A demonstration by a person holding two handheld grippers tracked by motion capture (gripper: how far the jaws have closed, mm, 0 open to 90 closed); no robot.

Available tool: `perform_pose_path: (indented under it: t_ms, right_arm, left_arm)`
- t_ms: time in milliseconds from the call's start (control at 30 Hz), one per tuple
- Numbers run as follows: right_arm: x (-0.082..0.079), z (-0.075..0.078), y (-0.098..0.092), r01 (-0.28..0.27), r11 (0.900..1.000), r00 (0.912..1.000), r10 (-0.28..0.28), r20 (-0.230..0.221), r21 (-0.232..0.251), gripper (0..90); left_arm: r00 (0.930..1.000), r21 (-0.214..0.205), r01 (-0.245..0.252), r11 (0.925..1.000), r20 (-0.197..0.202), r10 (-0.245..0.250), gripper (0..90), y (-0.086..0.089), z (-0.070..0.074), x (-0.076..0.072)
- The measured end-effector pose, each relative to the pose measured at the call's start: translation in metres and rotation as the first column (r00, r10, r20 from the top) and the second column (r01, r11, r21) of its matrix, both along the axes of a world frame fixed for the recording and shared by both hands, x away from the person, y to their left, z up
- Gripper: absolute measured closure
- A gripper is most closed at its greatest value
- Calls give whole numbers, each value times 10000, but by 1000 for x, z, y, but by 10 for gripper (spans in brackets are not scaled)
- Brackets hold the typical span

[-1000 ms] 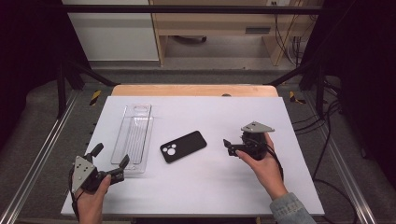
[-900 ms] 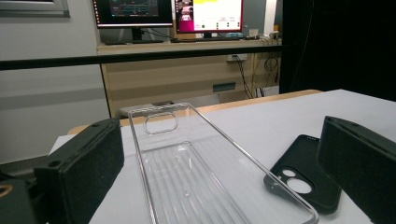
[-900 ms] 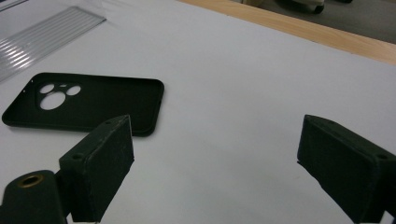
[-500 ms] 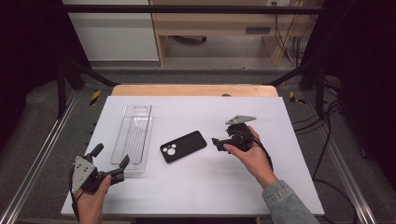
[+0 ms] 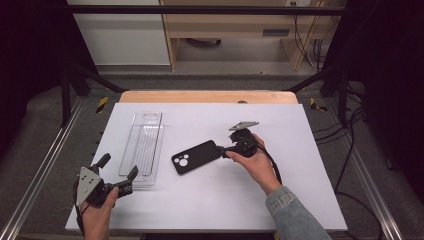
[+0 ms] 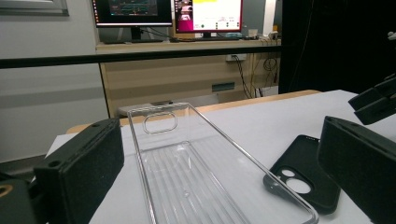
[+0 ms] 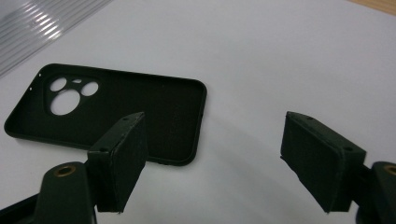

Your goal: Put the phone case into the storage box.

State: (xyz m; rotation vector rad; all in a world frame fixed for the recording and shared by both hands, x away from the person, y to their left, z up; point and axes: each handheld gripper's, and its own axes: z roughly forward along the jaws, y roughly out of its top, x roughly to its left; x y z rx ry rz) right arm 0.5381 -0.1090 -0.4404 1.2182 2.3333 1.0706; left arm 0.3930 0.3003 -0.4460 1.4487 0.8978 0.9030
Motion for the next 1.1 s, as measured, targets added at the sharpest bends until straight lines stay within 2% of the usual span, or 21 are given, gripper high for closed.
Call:
perform_pose_path:
  t_ms: [133, 400, 567, 767, 1100]
  right_arm:
    - [4, -5, 10, -124, 9999, 9995, 126, -296, 69, 288]
    - [9, -12, 20, -139, 9999, 9987, 139, -494, 2, 388]
    - [14, -19, 21, -67, 10000, 9979, 70, -645, 43, 486]
    - [18, -26, 20, 62, 9997, 9942, -38, -1076, 218, 556]
    - [24, -34, 21, 54, 9988, 9899, 16, -1420, 491, 691]
  left_arm:
    - [10000, -10, 7, 10000, -14, -7, 3, 0, 0, 1]
    - [10000, -33, 16, 10000, -9, -16, 3, 0, 0, 1]
    - [10000, -65, 5, 10000, -17, -5, 3, 1, 0, 1]
    - [10000, -37, 45, 10000, -27, -45, 3, 0, 0, 1]
    - [10000, -46, 58, 10000, -25, -58, 2, -1, 0, 1]
